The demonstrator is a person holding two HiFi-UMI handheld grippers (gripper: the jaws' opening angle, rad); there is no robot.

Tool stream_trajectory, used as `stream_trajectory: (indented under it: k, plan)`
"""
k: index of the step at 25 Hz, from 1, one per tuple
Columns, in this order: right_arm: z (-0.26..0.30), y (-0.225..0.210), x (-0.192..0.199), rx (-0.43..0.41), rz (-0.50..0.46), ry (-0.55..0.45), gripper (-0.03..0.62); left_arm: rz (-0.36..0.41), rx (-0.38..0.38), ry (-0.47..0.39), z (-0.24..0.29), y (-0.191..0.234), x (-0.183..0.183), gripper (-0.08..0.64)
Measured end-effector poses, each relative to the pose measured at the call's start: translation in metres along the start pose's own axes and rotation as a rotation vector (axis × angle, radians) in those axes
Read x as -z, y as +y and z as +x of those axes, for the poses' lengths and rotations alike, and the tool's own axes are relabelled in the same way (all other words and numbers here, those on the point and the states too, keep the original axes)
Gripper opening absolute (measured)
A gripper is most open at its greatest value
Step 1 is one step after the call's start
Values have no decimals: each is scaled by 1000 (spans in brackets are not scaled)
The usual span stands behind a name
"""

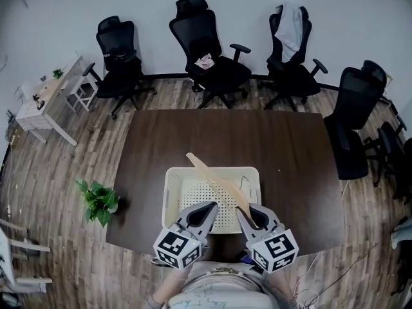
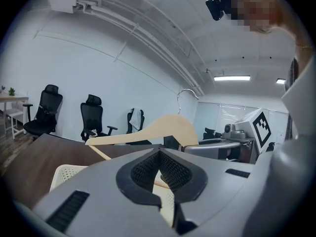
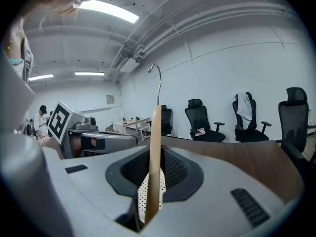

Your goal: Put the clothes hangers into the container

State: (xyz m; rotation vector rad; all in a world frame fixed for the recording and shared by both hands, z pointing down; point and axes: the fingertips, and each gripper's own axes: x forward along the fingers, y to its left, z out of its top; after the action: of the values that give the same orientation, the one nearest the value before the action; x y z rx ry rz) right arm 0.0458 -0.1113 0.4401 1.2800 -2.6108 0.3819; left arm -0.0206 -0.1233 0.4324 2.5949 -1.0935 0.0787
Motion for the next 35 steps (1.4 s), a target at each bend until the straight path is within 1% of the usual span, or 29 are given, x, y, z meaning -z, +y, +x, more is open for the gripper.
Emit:
stream_trajectory:
  k: [6, 12, 15, 20, 26, 29, 32, 35]
  plan:
    - [11, 6, 4, -29, -13, 32, 60, -13, -30, -8, -8, 14, -2, 11]
    - [22, 12, 12, -50, -27, 72, 60, -35, -63, -4, -14, 30, 3, 11]
    - [25, 15, 16, -58, -44, 92, 60, -39, -69, -1, -15, 34, 5, 11]
    - [30, 17, 25, -71, -44, 123, 60, -45, -70, -2, -14, 37, 5, 11]
    - [36, 18, 34, -89, -9, 135, 60, -53, -75, 1, -17, 39, 7, 11]
    - [36, 19, 34, -93, -8, 138, 60, -57, -83, 2, -20, 43, 9, 11]
    - [37, 22, 35, -99, -19, 147, 60, -60, -91, 5, -22, 48, 11, 11]
    - [38, 25, 39, -96, -52, 164, 60, -63, -94, 8, -23, 53, 12, 11]
